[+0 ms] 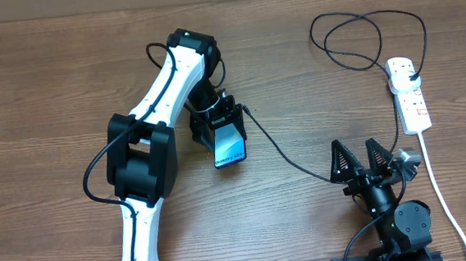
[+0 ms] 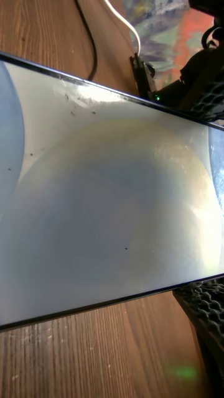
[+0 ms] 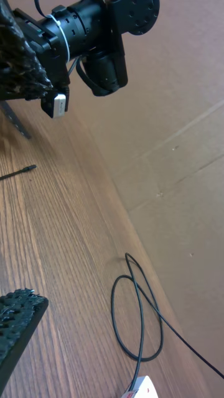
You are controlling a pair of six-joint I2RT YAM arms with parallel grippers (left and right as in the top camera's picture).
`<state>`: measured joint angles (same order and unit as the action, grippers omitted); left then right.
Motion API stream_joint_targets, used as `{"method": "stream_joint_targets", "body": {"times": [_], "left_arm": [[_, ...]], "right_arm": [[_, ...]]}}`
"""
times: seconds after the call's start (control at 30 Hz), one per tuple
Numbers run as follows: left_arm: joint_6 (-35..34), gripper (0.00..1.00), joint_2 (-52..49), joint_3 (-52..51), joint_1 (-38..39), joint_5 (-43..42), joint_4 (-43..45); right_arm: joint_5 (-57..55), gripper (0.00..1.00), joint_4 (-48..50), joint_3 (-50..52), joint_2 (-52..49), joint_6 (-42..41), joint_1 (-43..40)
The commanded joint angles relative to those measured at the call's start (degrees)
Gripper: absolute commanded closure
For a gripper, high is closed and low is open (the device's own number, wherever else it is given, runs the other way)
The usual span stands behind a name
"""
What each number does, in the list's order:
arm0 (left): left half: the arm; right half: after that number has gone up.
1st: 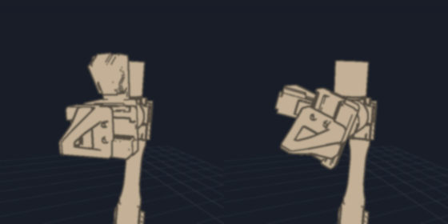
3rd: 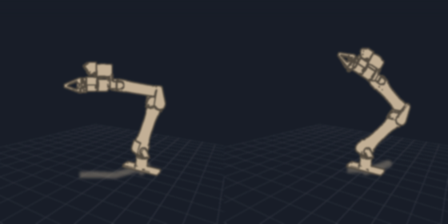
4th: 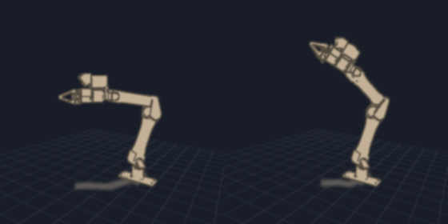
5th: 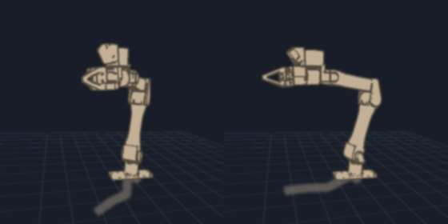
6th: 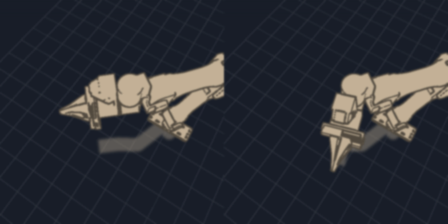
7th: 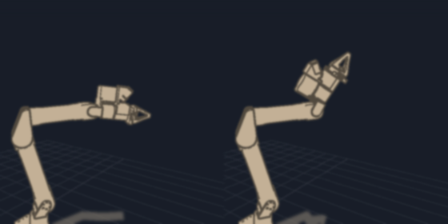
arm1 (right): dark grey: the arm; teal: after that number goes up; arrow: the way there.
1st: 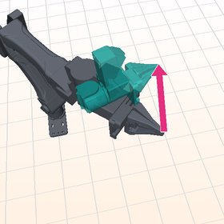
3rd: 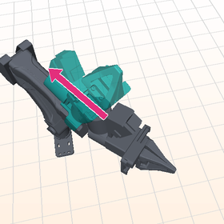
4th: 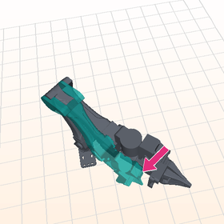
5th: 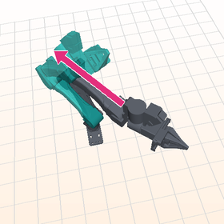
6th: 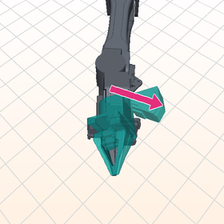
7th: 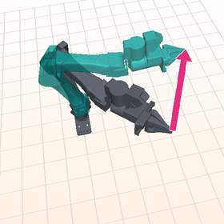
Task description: Plug charger to phone and switch on socket
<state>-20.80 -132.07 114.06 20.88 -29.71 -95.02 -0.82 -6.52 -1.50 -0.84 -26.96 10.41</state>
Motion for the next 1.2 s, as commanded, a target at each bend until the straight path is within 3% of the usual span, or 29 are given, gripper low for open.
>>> {"method": "stream_joint_targets", "body": {"times": [0.0,0.17,0.3,1.17], "left_arm": [[1.16,0.96,-0.02,1.70,-0.37,-5.14,-0.74],[0.57,0.96,-0.02,1.70,-0.37,-11.54,-1.84],[-6.38,0.95,-0.02,1.70,-0.37,-12.11,-1.84],[-6.62,0.95,-0.02,1.70,-2.16,-11.80,-1.84]], "right_arm": [[0.11,0.00,0.28,0.28,0.68,0.46,-0.37],[0.11,0.00,0.28,0.28,0.68,0.46,-0.37],[0.11,0.00,0.28,0.28,0.68,0.44,-0.37],[0.11,0.00,0.28,0.28,0.68,0.44,-0.37]]}}
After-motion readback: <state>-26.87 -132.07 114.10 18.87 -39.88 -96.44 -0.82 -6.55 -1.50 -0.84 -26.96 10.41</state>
